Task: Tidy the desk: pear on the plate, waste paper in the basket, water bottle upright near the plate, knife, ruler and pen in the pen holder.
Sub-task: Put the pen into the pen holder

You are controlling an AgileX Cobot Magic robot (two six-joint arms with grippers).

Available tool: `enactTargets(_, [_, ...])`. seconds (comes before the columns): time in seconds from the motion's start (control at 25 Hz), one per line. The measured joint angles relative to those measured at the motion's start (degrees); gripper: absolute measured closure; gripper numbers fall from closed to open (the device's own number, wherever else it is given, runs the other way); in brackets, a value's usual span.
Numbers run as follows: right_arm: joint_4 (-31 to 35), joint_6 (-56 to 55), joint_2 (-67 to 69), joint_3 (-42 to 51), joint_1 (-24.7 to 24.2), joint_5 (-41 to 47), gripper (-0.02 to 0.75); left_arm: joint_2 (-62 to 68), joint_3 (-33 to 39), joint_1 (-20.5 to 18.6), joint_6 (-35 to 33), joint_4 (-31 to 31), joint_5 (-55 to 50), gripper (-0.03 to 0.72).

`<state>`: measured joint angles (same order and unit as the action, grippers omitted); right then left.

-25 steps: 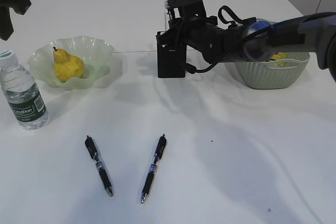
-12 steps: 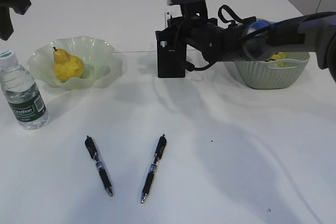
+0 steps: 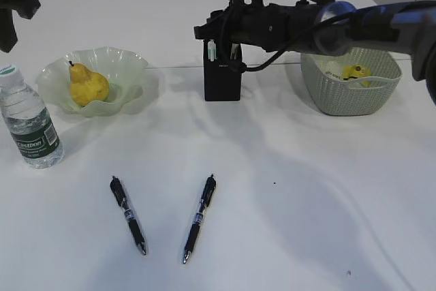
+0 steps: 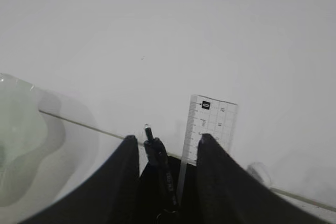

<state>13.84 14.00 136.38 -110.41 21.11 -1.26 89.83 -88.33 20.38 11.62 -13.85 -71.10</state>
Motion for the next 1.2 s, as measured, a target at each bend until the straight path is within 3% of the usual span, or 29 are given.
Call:
enactTargets(0.4, [-0.6, 0.8, -6.8, -2.5, 0.0, 16.8, 0.426, 0.0, 0.0, 0.0, 0.0, 0.0, 0.0, 0.546])
enactTargets(0.88, [-5.2, 1.1, -15.6, -2.6, 0.0, 51.5, 0.426, 0.0, 0.0, 0.0, 0.0, 0.0, 0.0, 0.546])
enactTargets(1.2, [-5.2, -10.6, -17.6, -3.0, 0.1, 70.8, 0.426, 0.0, 0.0, 0.0, 0.0, 0.0, 0.0, 0.546])
